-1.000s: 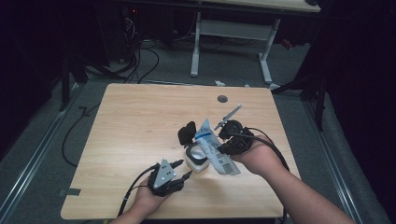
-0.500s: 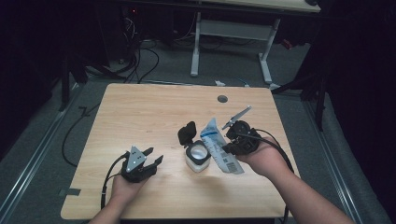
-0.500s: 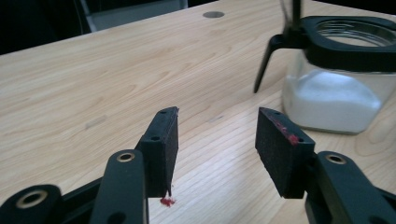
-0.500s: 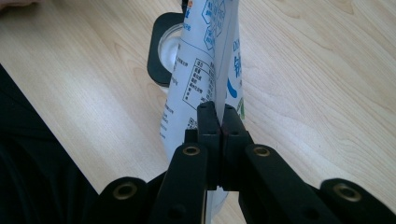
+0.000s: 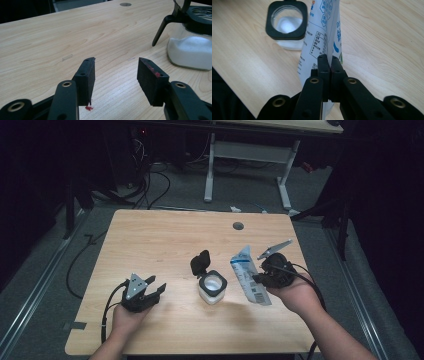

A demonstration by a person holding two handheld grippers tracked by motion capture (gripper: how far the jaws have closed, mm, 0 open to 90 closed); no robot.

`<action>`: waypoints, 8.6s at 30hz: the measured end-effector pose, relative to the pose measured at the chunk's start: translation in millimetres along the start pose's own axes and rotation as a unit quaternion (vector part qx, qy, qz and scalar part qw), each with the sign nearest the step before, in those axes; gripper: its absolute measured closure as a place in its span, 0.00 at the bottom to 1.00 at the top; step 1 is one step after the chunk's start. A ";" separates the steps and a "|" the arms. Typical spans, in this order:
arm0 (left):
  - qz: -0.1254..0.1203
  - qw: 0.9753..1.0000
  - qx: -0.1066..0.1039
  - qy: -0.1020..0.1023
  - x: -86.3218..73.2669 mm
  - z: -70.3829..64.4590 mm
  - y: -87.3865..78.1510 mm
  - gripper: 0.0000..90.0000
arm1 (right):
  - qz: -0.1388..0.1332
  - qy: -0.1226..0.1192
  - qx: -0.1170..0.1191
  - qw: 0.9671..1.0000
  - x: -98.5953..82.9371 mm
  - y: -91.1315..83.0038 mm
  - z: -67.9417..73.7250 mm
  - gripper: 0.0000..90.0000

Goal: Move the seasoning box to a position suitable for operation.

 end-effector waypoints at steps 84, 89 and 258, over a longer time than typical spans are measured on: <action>0.010 0.999 0.040 -0.020 -20.3 11.7 -35.5 0.51 | -0.311 0.236 -0.111 0.914 -115.3 75.0 -86.6 1.00; 0.012 0.999 0.037 -0.017 -20.3 10.6 -34.2 0.51 | -0.311 0.226 -0.121 0.915 -116.7 74.5 -84.0 0.99; 0.006 0.998 -0.037 -0.057 28.5 -29.0 33.4 0.77 | -0.249 0.069 -0.057 0.964 -46.3 111.0 71.9 0.80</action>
Point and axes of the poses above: each handheld gripper's, and its own axes: y roughly forward along the jaws, x roughly out of its top, z roughly to its left, the point moved 6 cm from there along y, roughly forward along the jaws, and after that the axes turned 13 degrees about -x, right-handed, at the moved point
